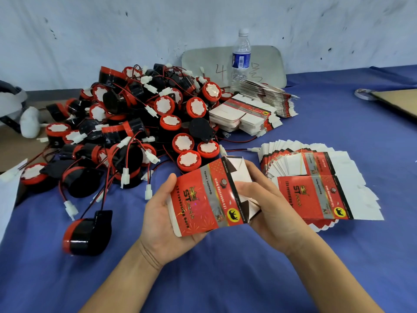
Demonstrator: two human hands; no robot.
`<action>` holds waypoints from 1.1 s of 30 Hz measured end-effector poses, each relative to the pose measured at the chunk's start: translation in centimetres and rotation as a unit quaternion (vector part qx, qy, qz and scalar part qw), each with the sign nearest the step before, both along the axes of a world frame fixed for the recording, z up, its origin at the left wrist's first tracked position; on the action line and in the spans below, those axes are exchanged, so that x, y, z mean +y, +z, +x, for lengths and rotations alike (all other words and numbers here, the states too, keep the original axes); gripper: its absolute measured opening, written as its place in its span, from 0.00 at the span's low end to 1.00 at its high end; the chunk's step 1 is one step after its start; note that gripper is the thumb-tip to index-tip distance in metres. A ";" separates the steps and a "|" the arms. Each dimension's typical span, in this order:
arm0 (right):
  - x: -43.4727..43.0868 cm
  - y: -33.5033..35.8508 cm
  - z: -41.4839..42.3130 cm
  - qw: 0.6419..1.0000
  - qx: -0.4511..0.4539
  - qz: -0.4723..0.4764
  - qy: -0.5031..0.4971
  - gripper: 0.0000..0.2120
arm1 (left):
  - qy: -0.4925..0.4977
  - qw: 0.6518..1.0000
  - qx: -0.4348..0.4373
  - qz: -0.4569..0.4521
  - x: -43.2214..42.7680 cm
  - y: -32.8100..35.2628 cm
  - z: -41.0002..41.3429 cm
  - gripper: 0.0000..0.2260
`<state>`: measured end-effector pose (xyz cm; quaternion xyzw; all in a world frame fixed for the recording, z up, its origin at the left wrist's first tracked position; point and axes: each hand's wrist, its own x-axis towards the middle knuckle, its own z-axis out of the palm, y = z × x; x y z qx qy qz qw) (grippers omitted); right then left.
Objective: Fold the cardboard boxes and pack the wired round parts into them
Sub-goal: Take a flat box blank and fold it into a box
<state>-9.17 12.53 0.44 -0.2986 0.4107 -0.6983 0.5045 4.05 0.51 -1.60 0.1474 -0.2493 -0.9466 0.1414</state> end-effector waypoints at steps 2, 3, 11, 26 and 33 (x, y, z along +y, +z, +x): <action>-0.2 -0.3 0.1 1.000 0.025 0.004 -0.001 0.19 | -0.001 1.000 -0.009 -0.002 0.0 0.0 0.1 0.32; -0.3 -0.5 0.1 0.999 0.031 0.006 -0.003 0.20 | -0.002 1.000 -0.010 0.000 -0.1 -0.1 0.1 0.32; -0.3 -0.8 0.2 0.997 0.073 0.006 -0.024 0.22 | -0.010 1.000 -0.014 0.011 -0.5 -0.6 0.1 0.36; -0.6 -0.9 0.5 0.999 0.039 -0.002 -0.022 0.24 | -0.014 1.000 -0.004 0.015 -1.0 -0.8 -0.1 0.30; -1.7 -0.9 0.0 0.981 0.131 0.114 -0.087 0.10 | 0.040 0.999 -0.022 -0.021 -1.2 -0.1 0.1 0.29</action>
